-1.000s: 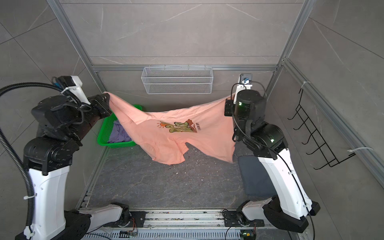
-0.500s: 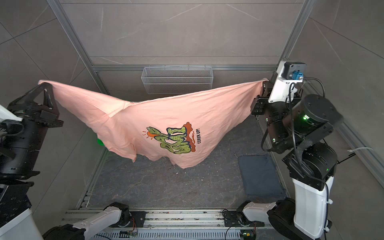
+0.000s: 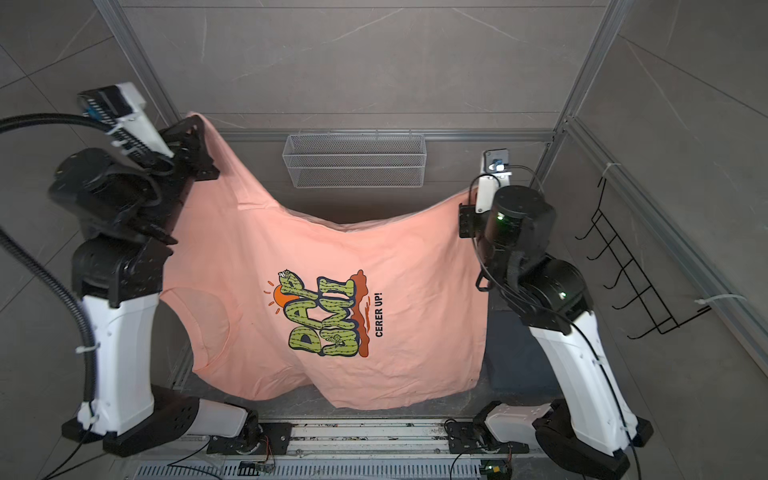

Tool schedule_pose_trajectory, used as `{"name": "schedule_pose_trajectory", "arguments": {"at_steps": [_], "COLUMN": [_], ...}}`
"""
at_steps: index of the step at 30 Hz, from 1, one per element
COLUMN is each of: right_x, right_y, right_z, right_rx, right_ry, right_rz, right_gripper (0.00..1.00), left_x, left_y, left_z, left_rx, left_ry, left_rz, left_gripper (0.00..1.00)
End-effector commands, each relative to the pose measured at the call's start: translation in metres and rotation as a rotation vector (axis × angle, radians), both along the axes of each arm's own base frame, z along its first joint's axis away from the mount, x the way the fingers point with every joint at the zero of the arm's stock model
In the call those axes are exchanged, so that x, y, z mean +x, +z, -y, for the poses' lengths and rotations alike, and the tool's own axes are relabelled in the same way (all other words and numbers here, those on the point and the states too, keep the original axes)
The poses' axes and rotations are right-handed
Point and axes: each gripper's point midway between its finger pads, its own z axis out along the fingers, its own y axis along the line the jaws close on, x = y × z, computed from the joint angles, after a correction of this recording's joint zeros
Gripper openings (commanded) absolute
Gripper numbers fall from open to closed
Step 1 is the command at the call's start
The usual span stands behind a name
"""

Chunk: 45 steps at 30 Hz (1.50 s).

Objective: Fold and stack the t-shirts
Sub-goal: 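Lift the pink t-shirt with both grippers and spread it apart, farther from the robot, then lower the spread shirt onto the table and open both grippers, then move both grippers to the shirt hem corners nearest the robot and grasp them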

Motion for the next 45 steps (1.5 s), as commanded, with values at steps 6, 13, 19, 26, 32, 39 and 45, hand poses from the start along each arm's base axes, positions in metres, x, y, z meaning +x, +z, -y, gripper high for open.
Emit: {"name": "schedule_pose_trajectory", "arguments": {"at_steps": [6,13,19,26,32,39,45], "right_x": [0.057,0.085,0.100,0.125,0.141,0.163,0.165], "right_y": [-0.098,-0.193,-0.252,-0.292,-0.305,-0.322,-0.316], "right_z": [0.019,0.028,0.020,0.021,0.023,0.050,0.080], "right_rx": [0.071,0.113,0.145,0.161,0.181,0.124,0.171], "right_ry": [-0.140,-0.165,-0.135,-0.147,-0.153,-0.246,-0.363], "right_rz": [-0.200,-0.410,-0.547,-0.626,-0.653,-0.710,-0.749], "right_gripper": [0.00,0.00,0.00,0.00,0.00,0.10,0.51], "left_x": [0.102,0.155,0.162,0.119,0.064,-0.013,-0.081], "left_y": [-0.064,-0.175,-0.249,-0.298,-0.341,-0.423,-0.489], "left_z": [0.047,0.071,0.065,0.039,0.025,0.018,0.019], "left_rx": [-0.031,-0.048,0.030,0.107,0.048,-0.091,-0.232], "left_ry": [-0.121,-0.163,-0.103,-0.015,0.001,-0.001,0.019], "left_rz": [-0.133,-0.399,-0.639,-0.804,-0.926,-1.162,-1.371], "left_gripper": [0.00,0.00,0.69,0.82,0.82,0.81,0.80]}}
